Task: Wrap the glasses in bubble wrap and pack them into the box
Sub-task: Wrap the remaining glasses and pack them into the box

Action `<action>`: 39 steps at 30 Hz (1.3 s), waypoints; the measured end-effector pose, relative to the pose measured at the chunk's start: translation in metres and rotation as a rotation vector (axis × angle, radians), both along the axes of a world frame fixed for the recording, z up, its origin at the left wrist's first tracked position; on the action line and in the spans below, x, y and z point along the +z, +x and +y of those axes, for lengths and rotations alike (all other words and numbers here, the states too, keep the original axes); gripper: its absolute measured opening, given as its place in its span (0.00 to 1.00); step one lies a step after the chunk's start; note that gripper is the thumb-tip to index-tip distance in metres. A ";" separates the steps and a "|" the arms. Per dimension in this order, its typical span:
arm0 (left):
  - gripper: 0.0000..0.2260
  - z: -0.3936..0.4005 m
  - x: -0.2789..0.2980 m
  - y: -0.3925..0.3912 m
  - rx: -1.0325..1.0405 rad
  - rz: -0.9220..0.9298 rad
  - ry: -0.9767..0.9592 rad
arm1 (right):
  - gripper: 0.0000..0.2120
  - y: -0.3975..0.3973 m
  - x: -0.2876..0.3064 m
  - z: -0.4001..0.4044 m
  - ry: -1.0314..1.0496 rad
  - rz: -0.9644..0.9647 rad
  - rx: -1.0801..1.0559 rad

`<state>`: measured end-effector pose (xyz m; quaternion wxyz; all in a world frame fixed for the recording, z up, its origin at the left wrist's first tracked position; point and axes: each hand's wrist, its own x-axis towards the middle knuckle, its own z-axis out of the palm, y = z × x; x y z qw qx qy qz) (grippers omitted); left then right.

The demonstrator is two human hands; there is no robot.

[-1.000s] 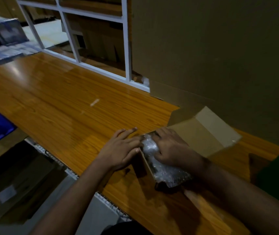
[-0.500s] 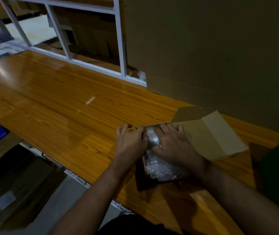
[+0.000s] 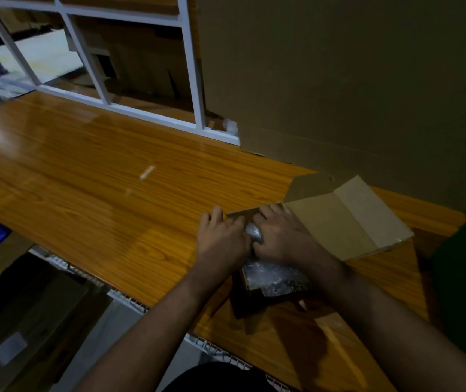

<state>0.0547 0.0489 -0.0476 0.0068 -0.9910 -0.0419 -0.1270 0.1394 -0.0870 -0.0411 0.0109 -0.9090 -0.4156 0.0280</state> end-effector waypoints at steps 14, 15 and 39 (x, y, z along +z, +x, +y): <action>0.18 -0.006 0.011 -0.002 -0.061 0.137 0.075 | 0.29 -0.007 -0.005 0.004 -0.075 0.054 -0.101; 0.18 -0.006 0.010 -0.001 -0.060 0.115 0.079 | 0.32 0.000 -0.002 0.004 -0.101 0.093 -0.102; 0.24 -0.019 0.015 -0.023 0.188 0.190 0.087 | 0.30 -0.035 0.049 -0.020 0.011 0.019 -0.158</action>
